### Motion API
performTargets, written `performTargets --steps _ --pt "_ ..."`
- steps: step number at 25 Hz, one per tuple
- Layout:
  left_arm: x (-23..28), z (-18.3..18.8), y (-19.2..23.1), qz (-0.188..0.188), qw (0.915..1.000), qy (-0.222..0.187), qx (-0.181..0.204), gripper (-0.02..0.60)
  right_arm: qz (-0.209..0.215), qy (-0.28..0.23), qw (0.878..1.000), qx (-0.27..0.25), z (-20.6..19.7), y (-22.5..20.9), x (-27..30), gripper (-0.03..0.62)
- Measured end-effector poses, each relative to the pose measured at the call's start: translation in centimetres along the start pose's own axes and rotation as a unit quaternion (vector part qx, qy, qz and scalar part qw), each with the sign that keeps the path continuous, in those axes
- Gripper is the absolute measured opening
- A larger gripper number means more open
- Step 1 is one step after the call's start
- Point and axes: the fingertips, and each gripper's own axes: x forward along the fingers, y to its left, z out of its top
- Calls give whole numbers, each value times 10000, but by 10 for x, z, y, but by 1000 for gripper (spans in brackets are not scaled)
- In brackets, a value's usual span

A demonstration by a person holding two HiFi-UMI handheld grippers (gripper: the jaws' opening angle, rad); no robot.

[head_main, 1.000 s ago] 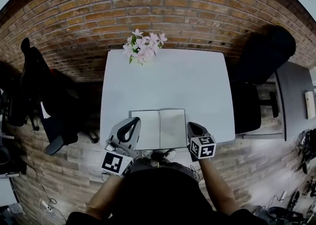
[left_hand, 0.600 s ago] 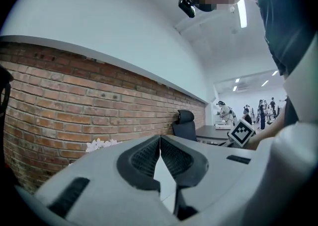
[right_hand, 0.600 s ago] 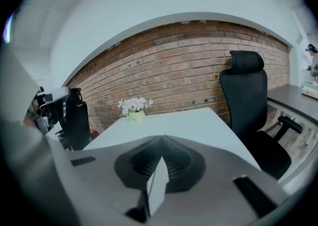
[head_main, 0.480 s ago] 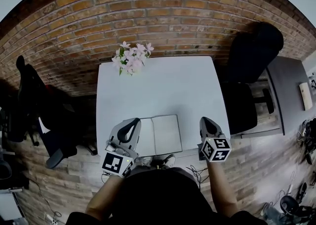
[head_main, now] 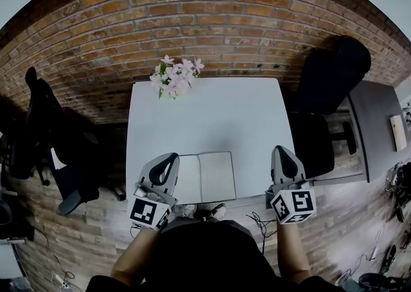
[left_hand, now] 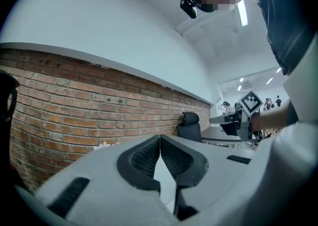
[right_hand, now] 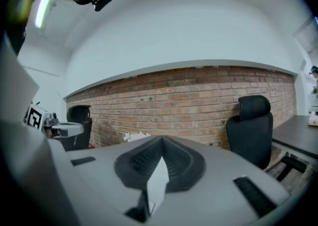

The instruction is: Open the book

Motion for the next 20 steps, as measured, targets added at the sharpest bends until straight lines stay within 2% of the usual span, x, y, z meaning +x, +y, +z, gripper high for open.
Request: performTargets --steps 10,14,20 --pt "-13 4 12 311 9995 -60 41 26 85 -881 9951 -443 82 21 -34 14" --pt "-20 6 15 421 9991 -28 69 26 -138 -964 9913 -883 91 16 -51 14" --pt "-32 9 22 596 9981 -23 141 26 -350 -973 9908 -873 87 8 -64 14"
